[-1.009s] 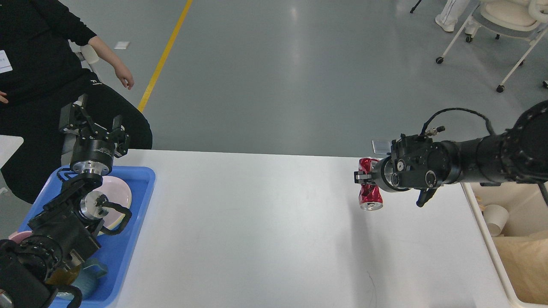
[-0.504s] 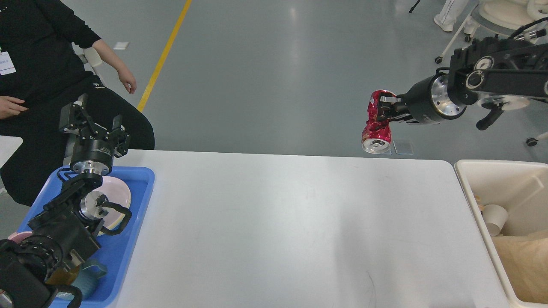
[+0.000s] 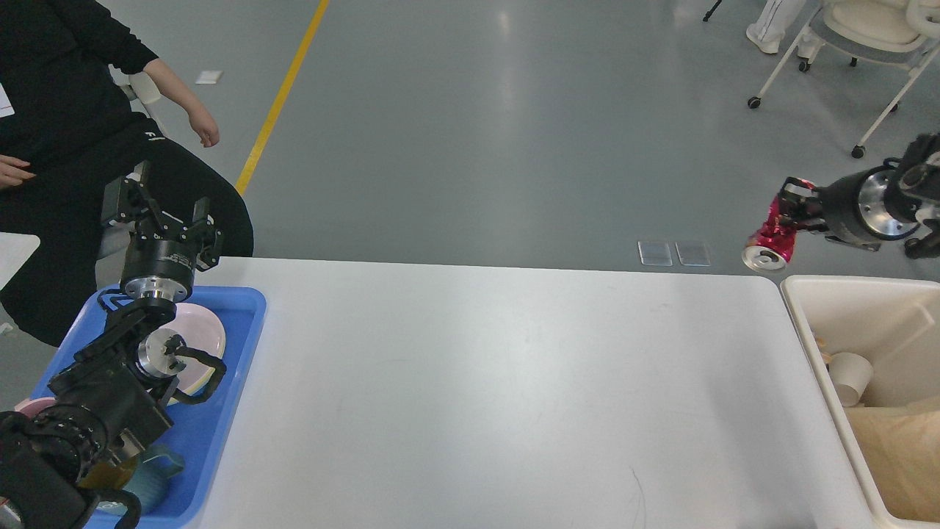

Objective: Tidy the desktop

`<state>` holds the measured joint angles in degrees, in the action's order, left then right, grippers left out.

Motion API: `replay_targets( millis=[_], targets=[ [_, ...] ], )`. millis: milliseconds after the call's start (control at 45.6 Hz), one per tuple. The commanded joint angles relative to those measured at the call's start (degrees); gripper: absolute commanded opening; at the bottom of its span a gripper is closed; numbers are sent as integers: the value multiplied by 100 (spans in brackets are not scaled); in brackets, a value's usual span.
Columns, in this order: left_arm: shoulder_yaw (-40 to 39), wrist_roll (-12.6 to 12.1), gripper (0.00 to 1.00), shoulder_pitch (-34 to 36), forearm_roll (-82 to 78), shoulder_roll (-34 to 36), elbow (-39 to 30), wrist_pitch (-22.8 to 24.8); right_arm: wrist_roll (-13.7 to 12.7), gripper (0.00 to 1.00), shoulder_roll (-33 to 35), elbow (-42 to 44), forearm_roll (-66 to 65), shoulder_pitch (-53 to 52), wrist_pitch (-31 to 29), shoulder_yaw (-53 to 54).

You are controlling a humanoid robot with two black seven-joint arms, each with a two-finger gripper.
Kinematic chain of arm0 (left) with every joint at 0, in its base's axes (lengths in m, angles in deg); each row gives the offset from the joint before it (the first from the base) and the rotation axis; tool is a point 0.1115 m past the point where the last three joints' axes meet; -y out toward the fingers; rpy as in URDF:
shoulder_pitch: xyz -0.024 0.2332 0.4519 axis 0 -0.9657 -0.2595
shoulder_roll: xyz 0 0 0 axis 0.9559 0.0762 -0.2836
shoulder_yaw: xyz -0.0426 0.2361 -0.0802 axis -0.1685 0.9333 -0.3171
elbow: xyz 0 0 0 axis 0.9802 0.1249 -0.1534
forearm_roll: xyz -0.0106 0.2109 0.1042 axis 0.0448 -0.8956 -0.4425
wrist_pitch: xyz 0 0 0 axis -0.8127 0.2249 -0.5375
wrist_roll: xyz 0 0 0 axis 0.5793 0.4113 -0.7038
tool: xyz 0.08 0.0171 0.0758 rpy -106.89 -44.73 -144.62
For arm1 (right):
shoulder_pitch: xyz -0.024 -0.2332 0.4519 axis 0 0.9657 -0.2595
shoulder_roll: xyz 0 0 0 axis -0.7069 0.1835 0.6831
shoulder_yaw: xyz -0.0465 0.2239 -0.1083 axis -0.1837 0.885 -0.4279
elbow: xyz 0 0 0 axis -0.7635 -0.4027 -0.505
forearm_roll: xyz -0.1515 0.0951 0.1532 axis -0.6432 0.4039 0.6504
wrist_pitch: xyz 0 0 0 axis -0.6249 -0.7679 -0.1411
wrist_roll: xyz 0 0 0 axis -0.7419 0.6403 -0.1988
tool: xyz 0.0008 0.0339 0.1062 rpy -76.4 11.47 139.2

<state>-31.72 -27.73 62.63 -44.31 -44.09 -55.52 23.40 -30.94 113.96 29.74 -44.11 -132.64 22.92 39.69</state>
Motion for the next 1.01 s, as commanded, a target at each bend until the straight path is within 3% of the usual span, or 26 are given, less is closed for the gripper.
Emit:
replay_targets(
  millis=[0, 241, 351, 417, 504, 987],
  targets=[
    [0, 0, 96, 6, 1, 0, 0, 0, 1, 15, 141, 694, 14, 912, 579, 22],
    [0, 0, 96, -2, -8, 0, 0, 0, 1, 17, 71, 1951, 172, 2679, 1371, 162],
    [0, 0, 96, 6, 1, 0, 0, 0, 1, 27, -210, 2522, 269, 3434, 1486, 136],
    [0, 0, 96, 6, 1, 0, 0, 0, 10, 47, -359, 2804, 313, 3743, 1512, 136],
    [0, 0, 96, 6, -8, 0, 0, 0, 10, 99, -404, 2936, 322, 3814, 1538, 136],
    [0, 0, 96, -2, -8, 0, 0, 0, 19, 100, -447, 2866, 348, 3831, 1521, 162]
  ],
)
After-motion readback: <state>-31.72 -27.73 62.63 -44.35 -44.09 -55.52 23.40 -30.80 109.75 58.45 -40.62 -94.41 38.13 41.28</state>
